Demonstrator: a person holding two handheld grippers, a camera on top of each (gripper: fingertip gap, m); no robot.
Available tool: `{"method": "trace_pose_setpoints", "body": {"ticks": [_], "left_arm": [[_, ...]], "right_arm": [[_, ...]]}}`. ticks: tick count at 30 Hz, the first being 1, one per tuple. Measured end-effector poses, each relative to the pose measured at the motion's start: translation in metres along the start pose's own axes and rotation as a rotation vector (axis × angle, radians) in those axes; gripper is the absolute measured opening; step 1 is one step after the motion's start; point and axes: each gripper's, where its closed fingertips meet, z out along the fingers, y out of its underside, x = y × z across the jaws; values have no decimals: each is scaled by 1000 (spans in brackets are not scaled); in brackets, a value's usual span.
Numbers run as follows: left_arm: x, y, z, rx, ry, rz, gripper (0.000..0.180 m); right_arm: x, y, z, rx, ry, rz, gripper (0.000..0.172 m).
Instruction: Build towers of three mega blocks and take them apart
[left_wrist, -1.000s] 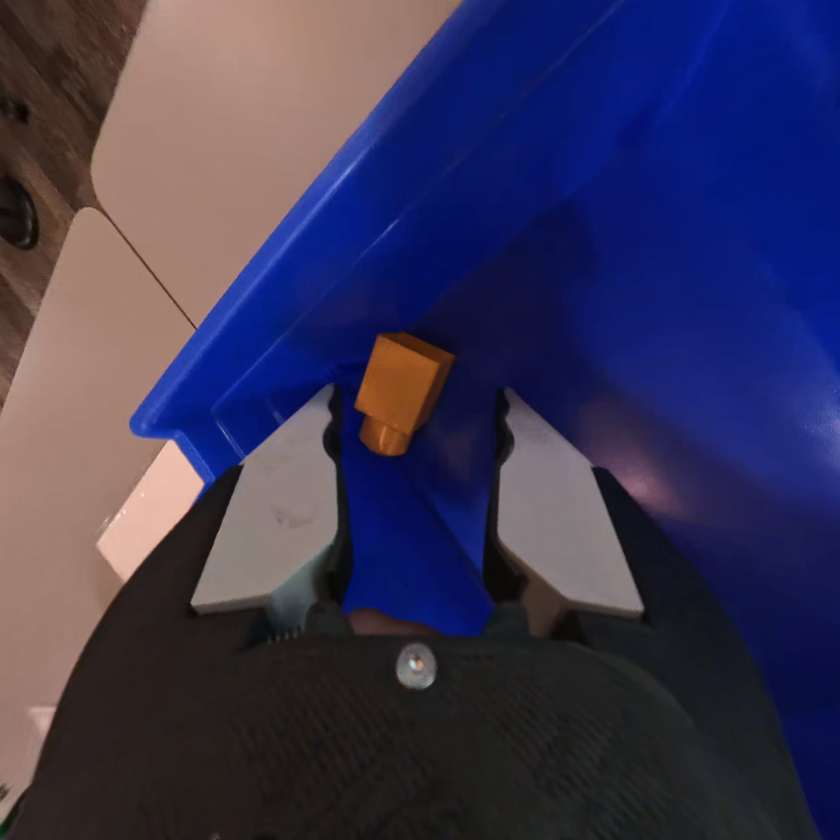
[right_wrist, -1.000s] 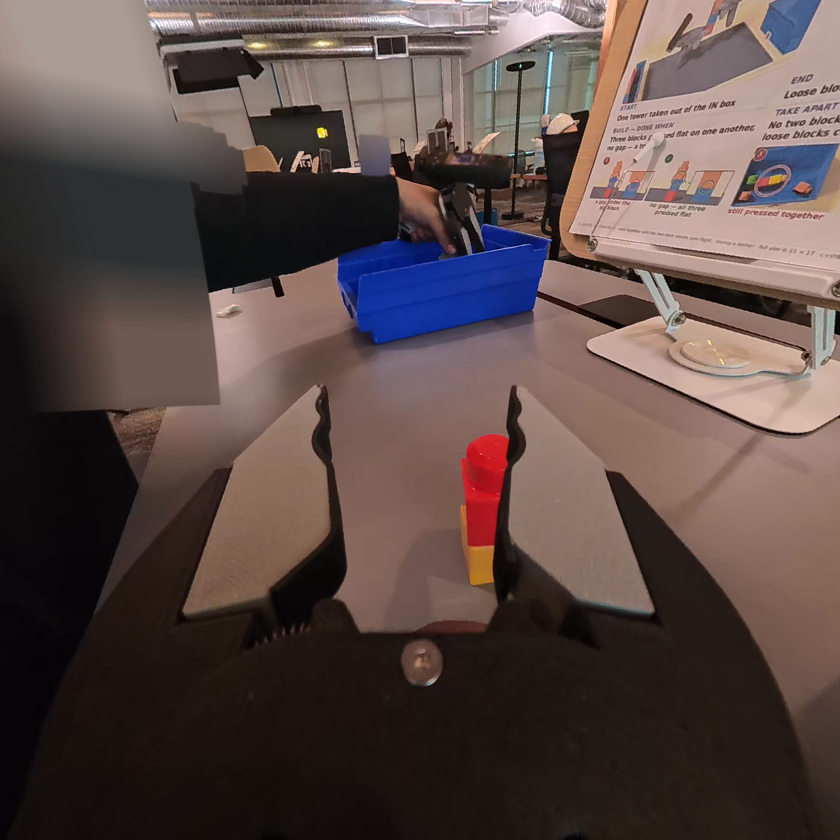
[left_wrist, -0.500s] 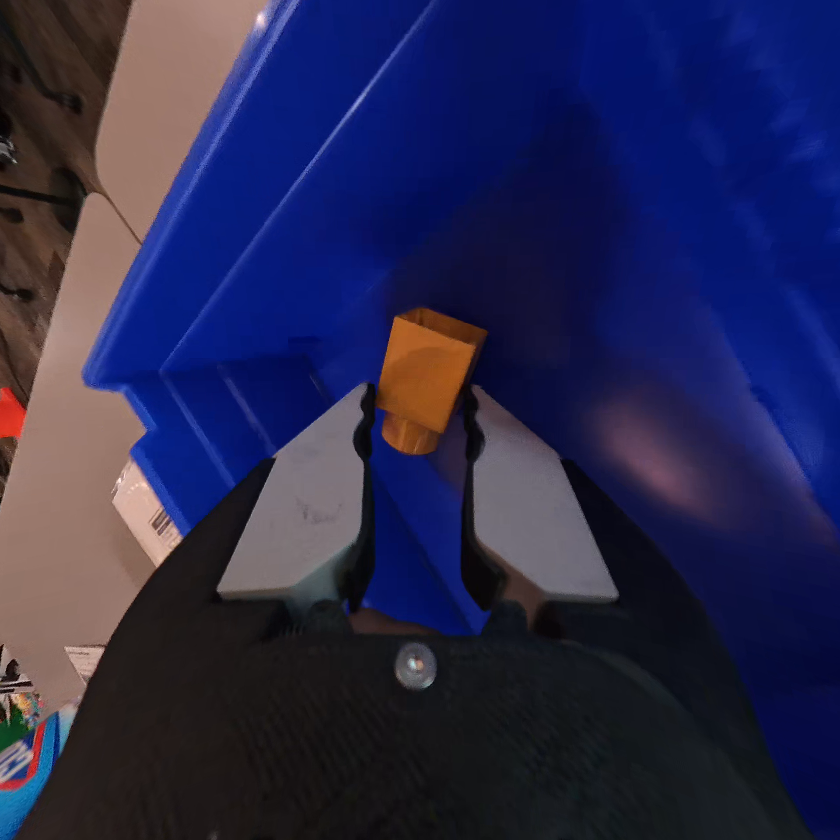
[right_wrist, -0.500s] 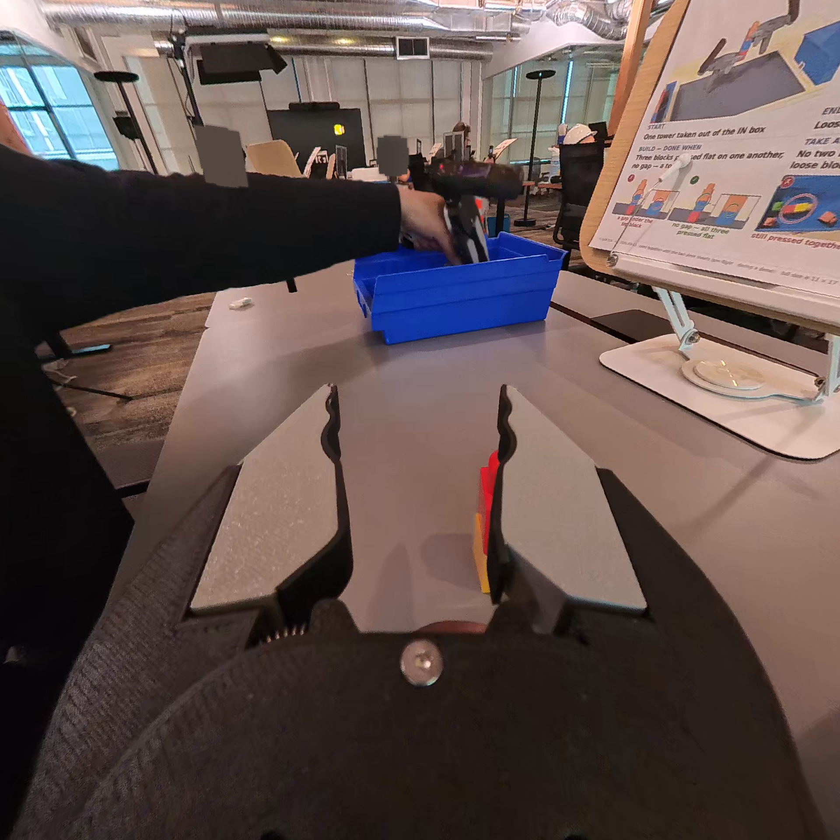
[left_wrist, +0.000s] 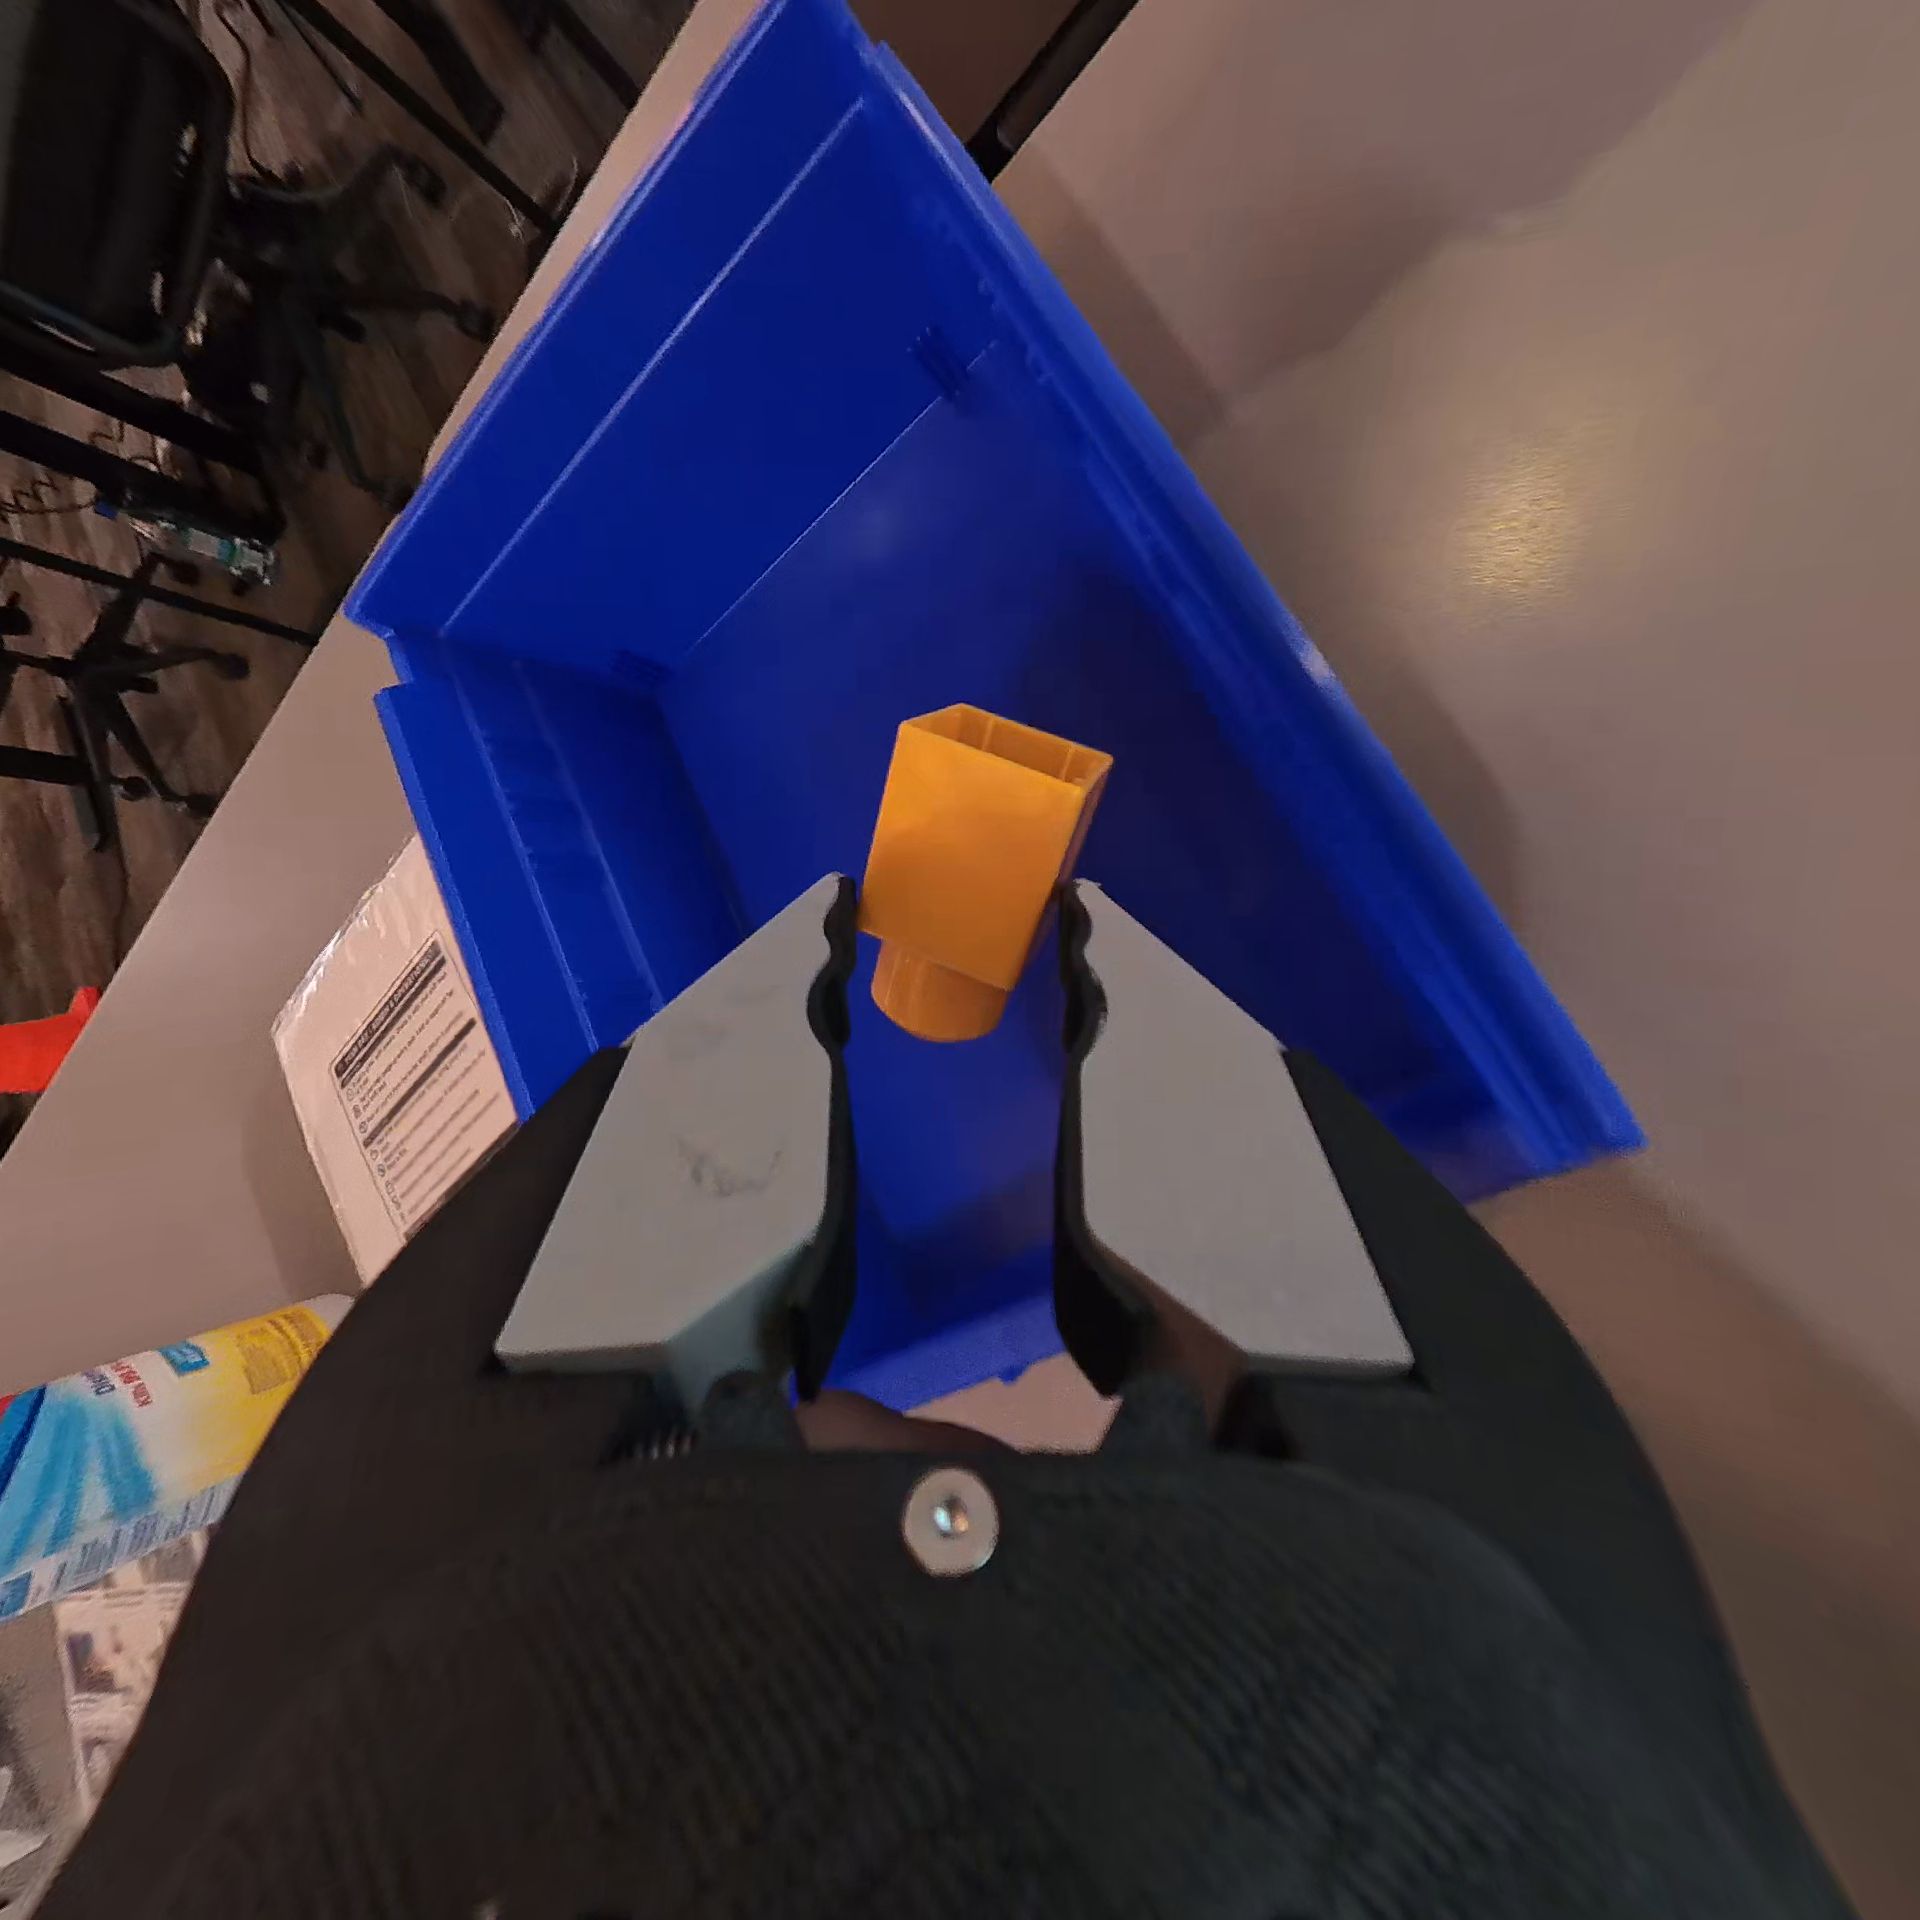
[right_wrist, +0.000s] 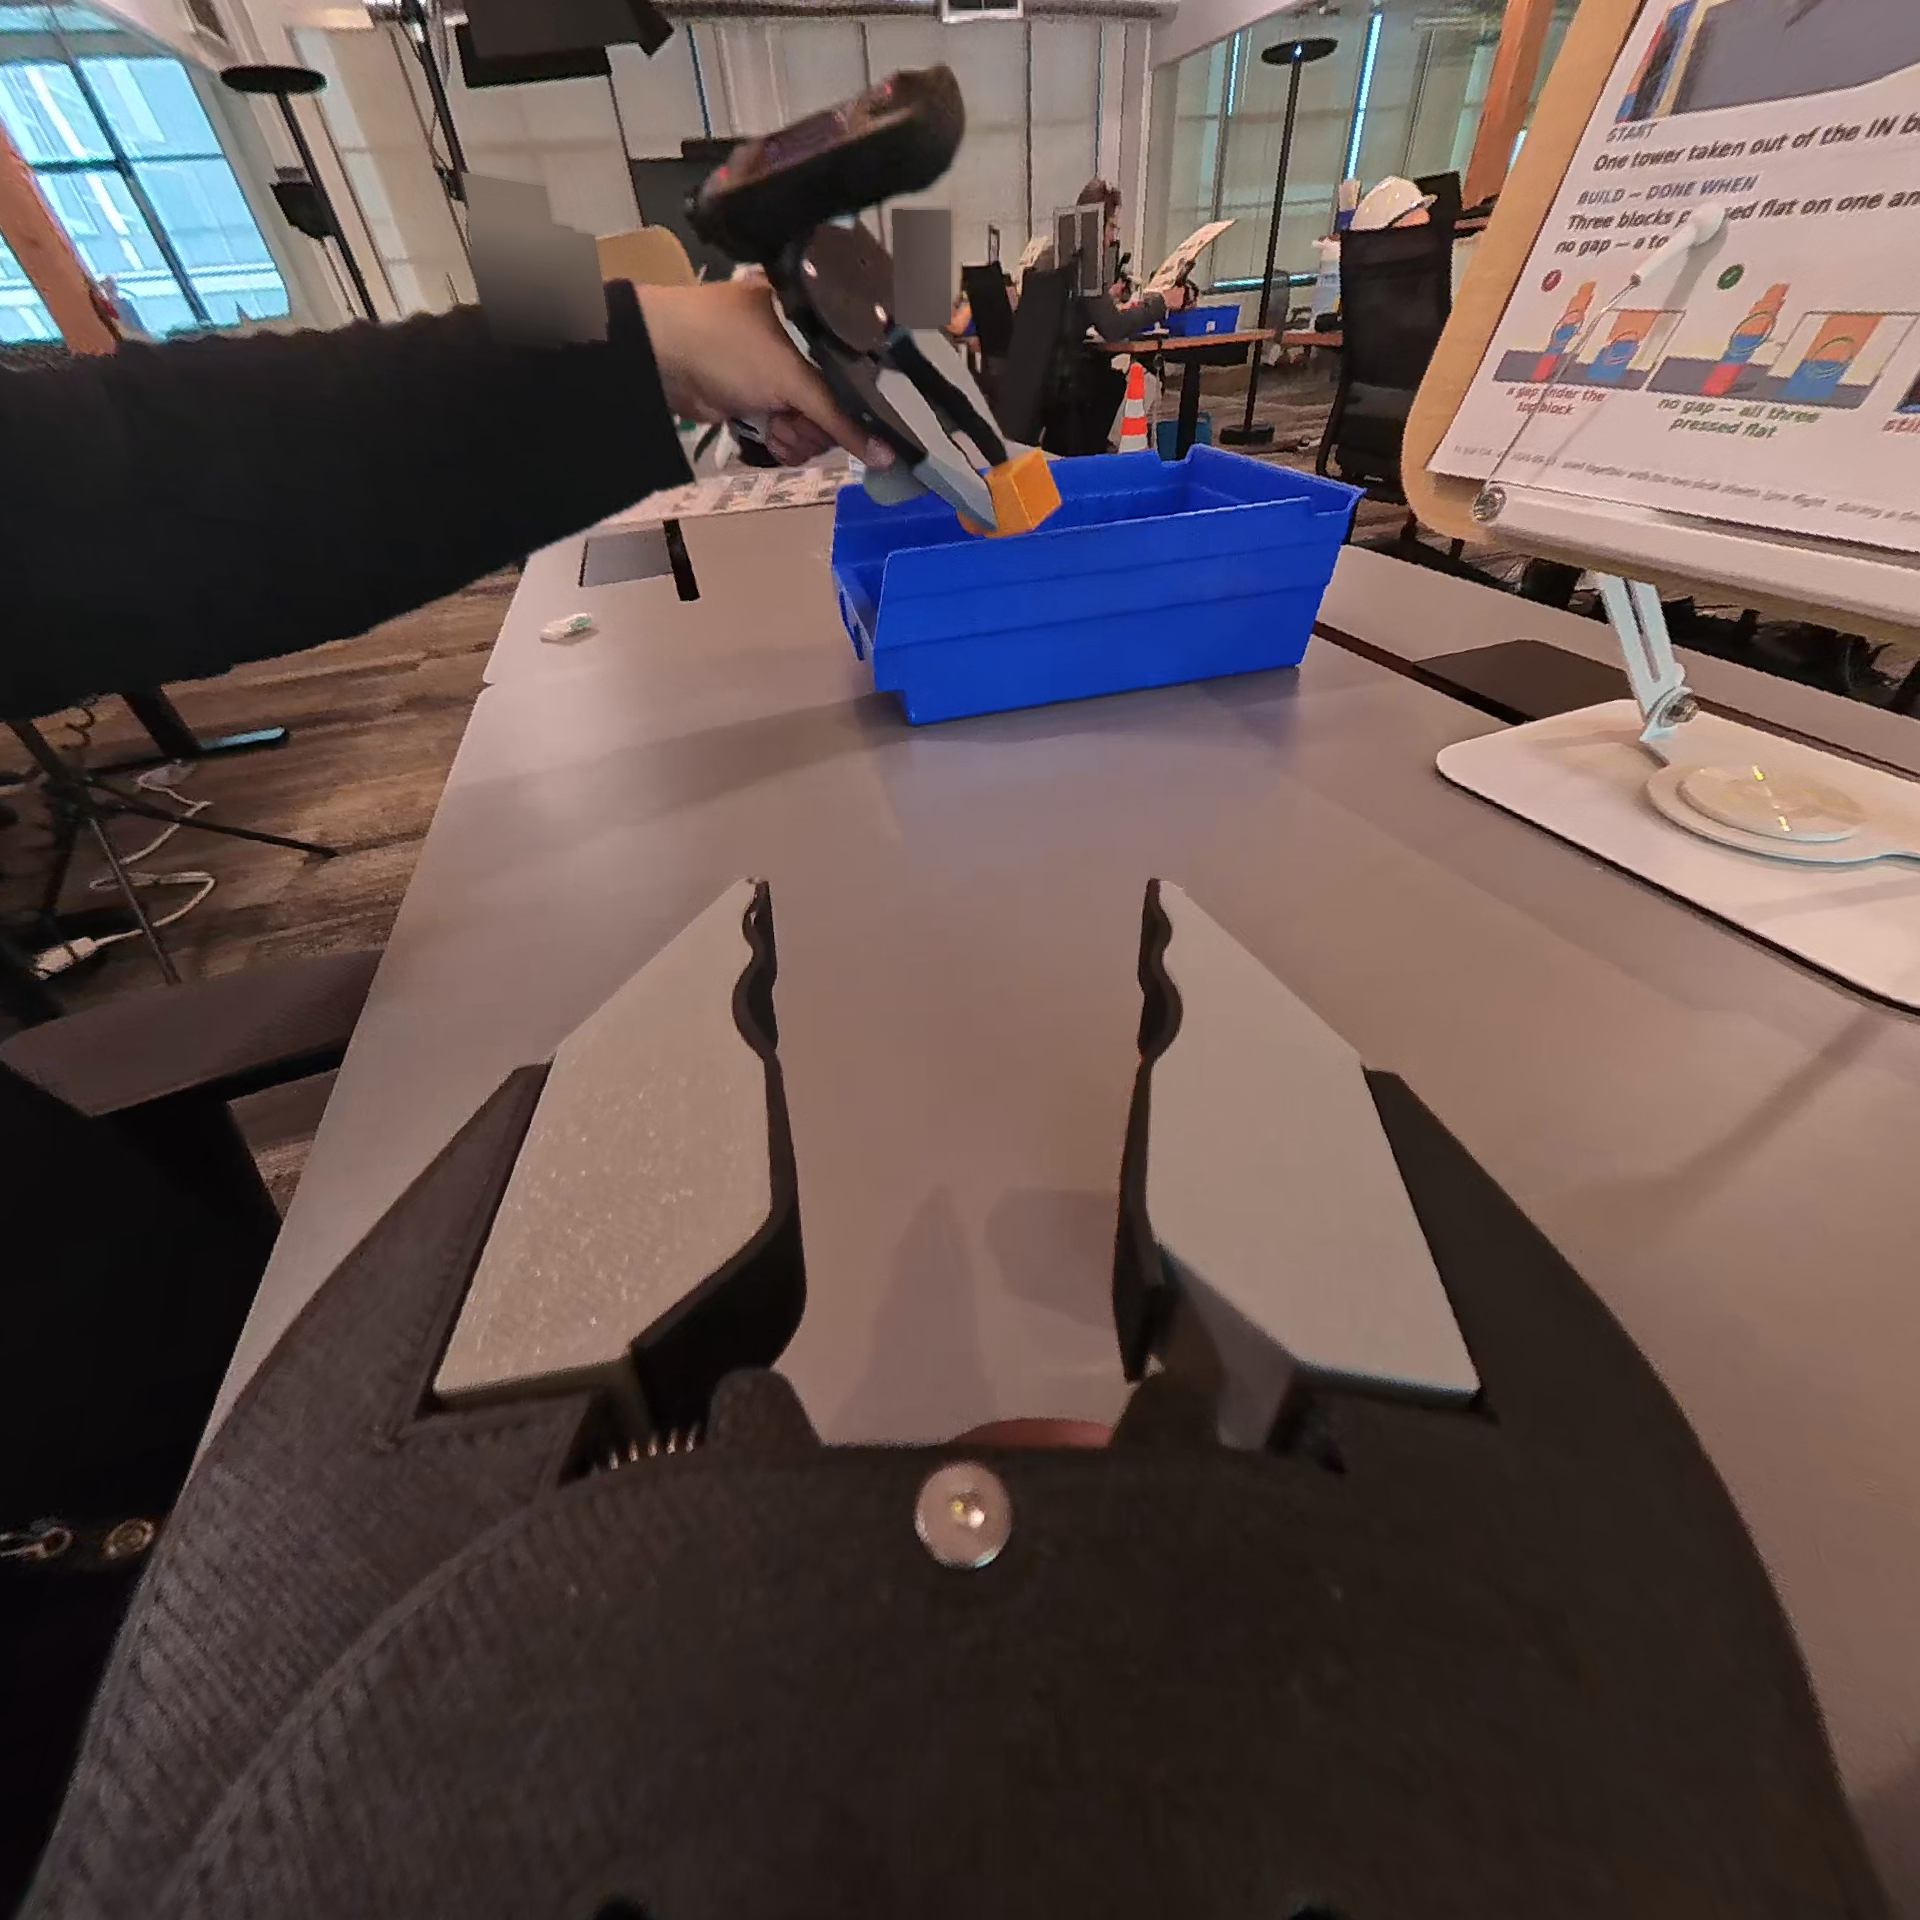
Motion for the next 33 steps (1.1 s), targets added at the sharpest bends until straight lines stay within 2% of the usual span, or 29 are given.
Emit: {"method": "trace_pose_setpoints", "body": {"ticks": [4,10,13,19,22,26,29,33], "left_arm": [[11,-7,-30,134,47,-57,37],[58,-47,-72,418,245,-123,37],[101,-74,-91,549,385,-103,37],[223,-126,-125,753,772,-15,37],[277,-142,-131,813,942,-12,37],[325,-151,-127,837,1038,8,36],[343,-151,-128,839,1028,85,36],[351,-149,-131,827,1089,63,36]], "right_arm": [[-3,0,3,-3,-2,-17,70],[-6,-7,4,31,-5,-44,70],[-8,-9,6,43,-9,-58,70],[-15,-7,9,35,-40,-72,70],[-18,-6,10,32,-51,-74,70],[-22,-11,9,65,-74,-46,70],[-27,-19,8,103,-113,-8,69],[-27,-17,11,93,-125,25,66]]}}
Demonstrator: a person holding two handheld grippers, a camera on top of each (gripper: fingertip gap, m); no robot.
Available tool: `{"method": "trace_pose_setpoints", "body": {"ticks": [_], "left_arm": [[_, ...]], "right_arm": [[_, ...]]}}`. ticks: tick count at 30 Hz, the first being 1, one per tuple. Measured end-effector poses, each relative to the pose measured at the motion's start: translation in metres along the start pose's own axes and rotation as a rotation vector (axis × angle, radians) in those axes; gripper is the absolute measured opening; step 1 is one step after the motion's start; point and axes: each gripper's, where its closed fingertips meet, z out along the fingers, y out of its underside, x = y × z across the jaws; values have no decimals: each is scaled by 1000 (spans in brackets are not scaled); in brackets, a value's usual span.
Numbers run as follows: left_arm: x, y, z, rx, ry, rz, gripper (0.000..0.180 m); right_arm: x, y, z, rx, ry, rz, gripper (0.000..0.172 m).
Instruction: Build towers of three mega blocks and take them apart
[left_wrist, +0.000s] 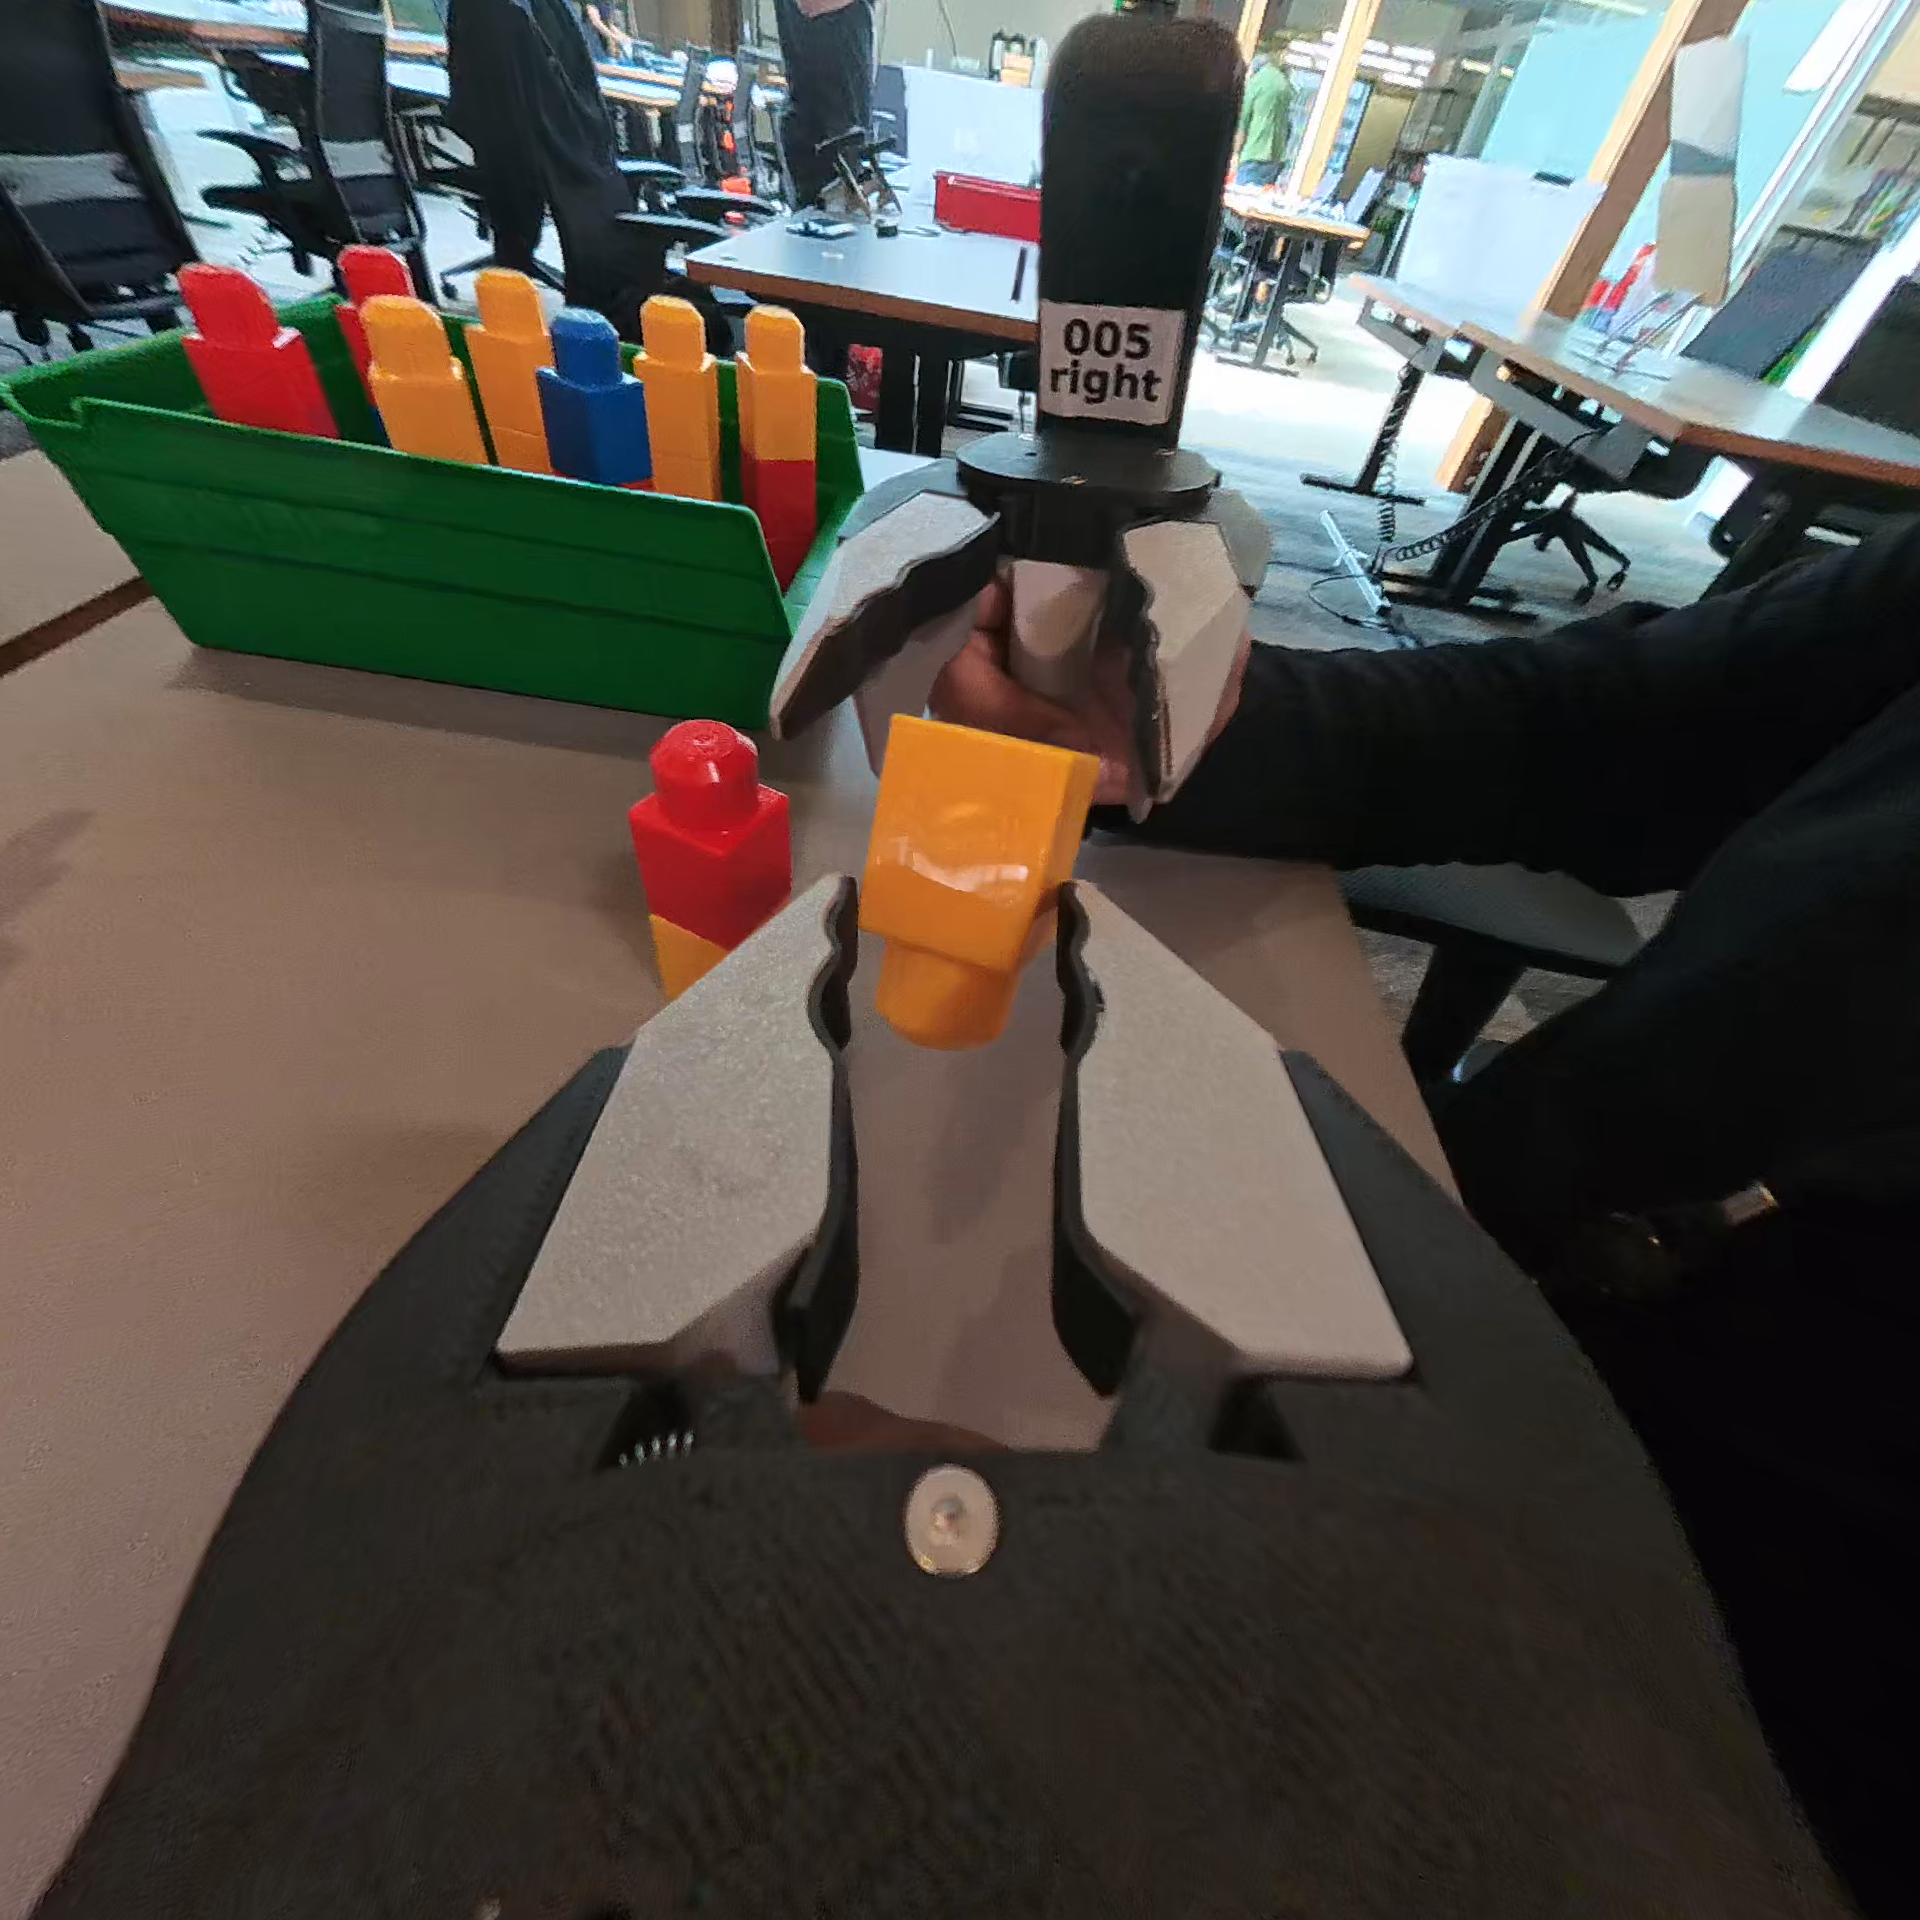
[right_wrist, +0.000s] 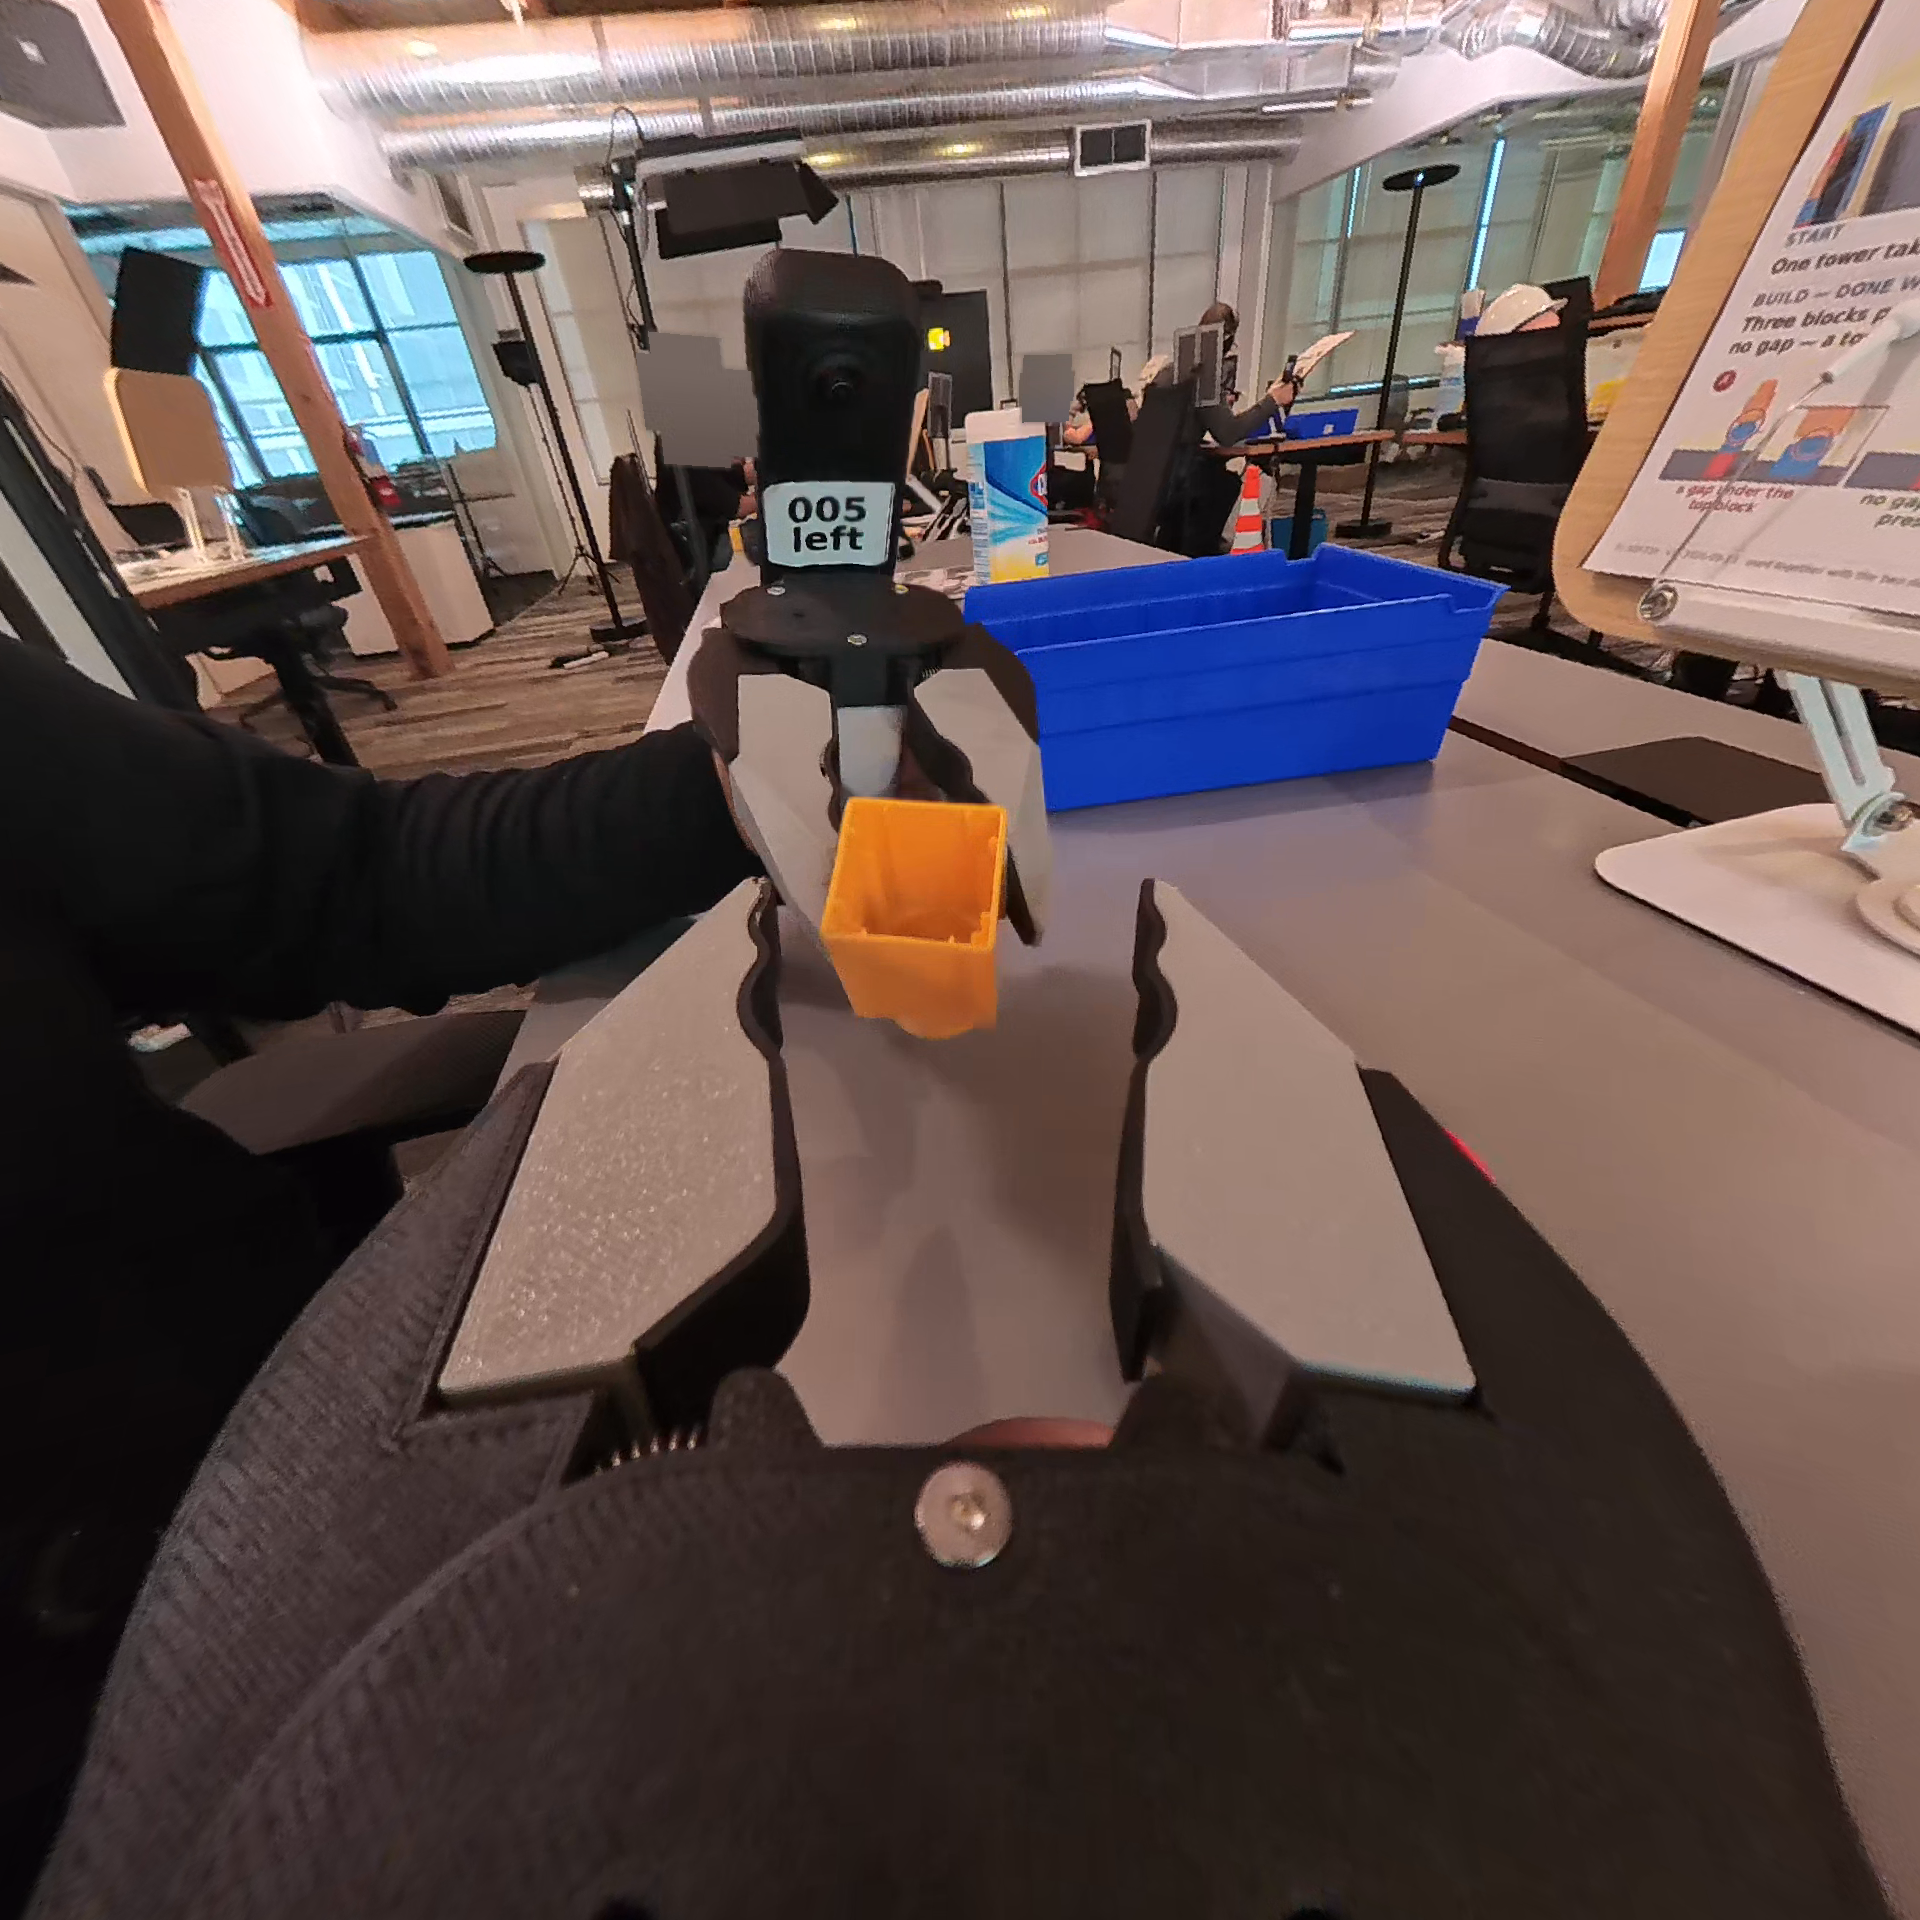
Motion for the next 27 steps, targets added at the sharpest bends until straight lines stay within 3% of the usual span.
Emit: {"method": "trace_pose_setpoints", "body": {"ticks": [2,4,5,17,22,27], "left_arm": [[-2,5,2,-24,-27,31,36],[-2,8,4,-30,-33,29,36],[-3,11,5,-38,-41,29,36],[-5,18,9,-54,-62,7,36],[-3,21,9,-71,-65,21,36],[-1,22,9,-72,-49,21,35]], "right_arm": [[-3,1,3,-1,-17,19,63],[-5,9,6,-40,-41,22,34],[-6,10,7,-46,-49,42,32],[-6,16,9,-65,-58,63,32],[-7,25,13,-102,-62,54,40],[-9,26,14,-115,-59,21,34]]}}
